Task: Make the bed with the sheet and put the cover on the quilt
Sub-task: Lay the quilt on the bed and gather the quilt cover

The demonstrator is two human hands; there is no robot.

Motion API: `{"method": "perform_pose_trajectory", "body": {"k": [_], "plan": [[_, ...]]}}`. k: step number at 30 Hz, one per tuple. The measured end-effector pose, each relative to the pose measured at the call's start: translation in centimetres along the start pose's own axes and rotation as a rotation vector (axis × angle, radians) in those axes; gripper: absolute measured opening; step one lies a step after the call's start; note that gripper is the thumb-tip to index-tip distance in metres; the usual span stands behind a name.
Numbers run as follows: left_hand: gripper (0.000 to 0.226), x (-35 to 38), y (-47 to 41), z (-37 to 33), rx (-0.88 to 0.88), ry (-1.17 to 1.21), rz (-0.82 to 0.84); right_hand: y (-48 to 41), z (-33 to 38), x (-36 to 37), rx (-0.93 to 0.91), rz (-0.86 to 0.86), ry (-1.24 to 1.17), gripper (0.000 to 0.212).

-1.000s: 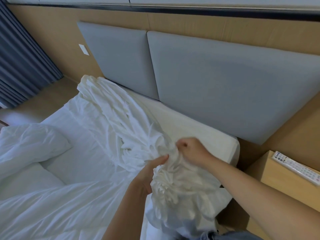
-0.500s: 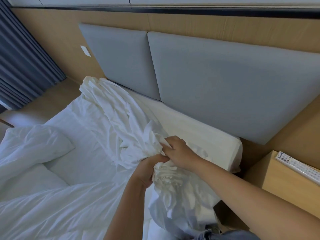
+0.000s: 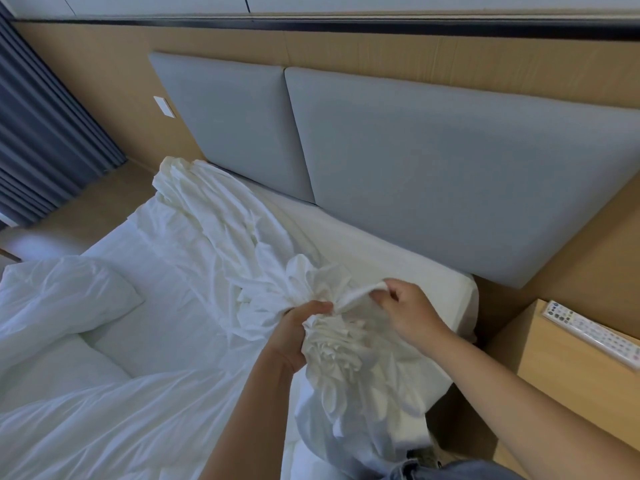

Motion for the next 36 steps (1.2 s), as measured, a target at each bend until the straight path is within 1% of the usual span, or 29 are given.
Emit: {"method": "perform_pose_trajectory", "body": {"k": [1,2,4,6,8,9,10,12,13,15,17,18,20,21,22,23,24,25,26,27,28,29,30,31,32,33,34,36], "plan": [[0.028,0.1,-0.1,0.4,-0.024,-0.058,0.007,-0.3,0.8,-0.7,-0.026,-0.065,0.003,0.033],[0.036,0.3,0.0,0.8,-0.054,-0.096,0.020,-0.6,1.6,-1.2,-0.063,-0.094,0.013,0.038],[0.040,0.7,0.6,1.1,-0.120,-0.137,0.034,-1.0,3.2,-1.2,-0.165,-0.080,0.059,0.038],[0.028,0.6,0.9,0.8,-0.135,-0.140,0.028,-1.3,3.8,-0.8,-0.221,-0.073,0.160,0.035],[0.003,0.0,0.9,0.2,-0.117,-0.089,0.015,-2.0,3.8,-0.8,-0.231,-0.119,0.328,0.038],[0.011,-0.4,0.8,-0.1,-0.099,-0.039,0.015,-2.4,3.6,-1.0,-0.212,-0.137,0.402,0.040],[0.024,-0.7,0.7,-0.3,-0.082,0.009,0.023,-2.5,3.3,-1.4,-0.183,-0.162,0.422,0.040],[0.046,-1.0,0.6,-0.5,-0.053,0.135,0.053,-2.2,2.3,-2.0,-0.128,-0.200,0.361,0.038],[0.054,-0.9,0.6,-0.5,-0.051,0.204,0.080,-1.9,1.6,-1.8,-0.109,-0.168,0.278,0.032],[0.058,-0.6,0.6,-0.5,-0.049,0.288,0.146,-1.0,-0.3,-0.4,-0.034,-0.010,0.092,0.014],[0.058,-0.2,0.5,-0.2,-0.056,0.311,0.187,0.1,-2.4,0.9,0.088,0.130,-0.009,0.028],[0.059,-0.3,0.4,-0.1,-0.069,0.315,0.199,0.4,-3.1,1.1,0.126,0.156,-0.028,0.031],[0.061,-0.5,0.2,0.3,-0.084,0.318,0.208,1.0,-3.3,0.8,0.131,0.160,-0.055,0.021],[0.062,-0.4,0.2,0.4,-0.099,0.312,0.217,1.3,-2.8,0.6,0.125,0.175,-0.100,0.023],[0.063,-0.4,0.1,0.6,-0.114,0.305,0.225,1.8,-2.3,0.5,0.107,0.211,-0.159,0.034],[0.062,-0.4,0.0,0.8,-0.126,0.303,0.223,2.1,-1.9,0.7,0.099,0.267,-0.195,0.047],[0.060,-0.5,-0.1,1.0,-0.137,0.303,0.214,2.3,-1.6,1.0,0.100,0.311,-0.163,0.057],[0.057,-0.3,-0.1,1.2,-0.156,0.290,0.210,2.4,-1.4,1.1,0.093,0.328,-0.109,0.056],[0.051,-0.2,0.1,1.5,-0.179,0.260,0.205,2.1,-1.0,1.1,0.085,0.317,-0.026,0.042],[0.039,-0.2,0.1,1.9,-0.202,0.197,0.179,1.6,-0.7,0.7,0.079,0.261,0.068,0.026],[0.023,-0.4,0.3,2.4,-0.231,0.109,0.142,0.9,0.1,-0.2,0.062,0.173,0.144,0.019],[0.012,-0.8,0.5,2.8,-0.259,0.008,0.096,0.1,0.9,-1.1,0.044,0.075,0.165,0.023],[0.008,-1.2,0.7,3.1,-0.285,-0.087,0.060,-0.5,2.2,-2.1,0.023,-0.006,0.135,0.027],[0.012,-1.4,1.0,3.4,-0.311,-0.157,0.038,-1.0,3.2,-2.9,0.020,-0.037,0.095,0.029],[0.027,-1.9,1.1,3.5,-0.319,-0.205,0.012,-1.4,4.2,-3.4,0.024,-0.012,0.065,0.028],[0.039,-2.3,1.1,3.4,-0.321,-0.233,-0.007,-1.7,4.8,-3.3,0.043,0.059,0.062,0.024],[0.038,-2.5,1.0,3.1,-0.310,-0.227,-0.009,-1.8,5.0,-2.8,0.070,0.147,0.069,0.021],[0.018,-2.3,0.8,2.6,-0.263,-0.193,0.000,-1.5,4.7,-1.5,0.153,0.276,0.091,0.025]]}}
Point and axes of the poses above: each hand's wrist, its own y-axis away from the middle knuckle, its own x-axis out of the palm, z = x × y, the point moved 5 cm from there along -y, towards the middle knuckle, and after that the axes turned 15 degrees about y, right-handed, at the moved point
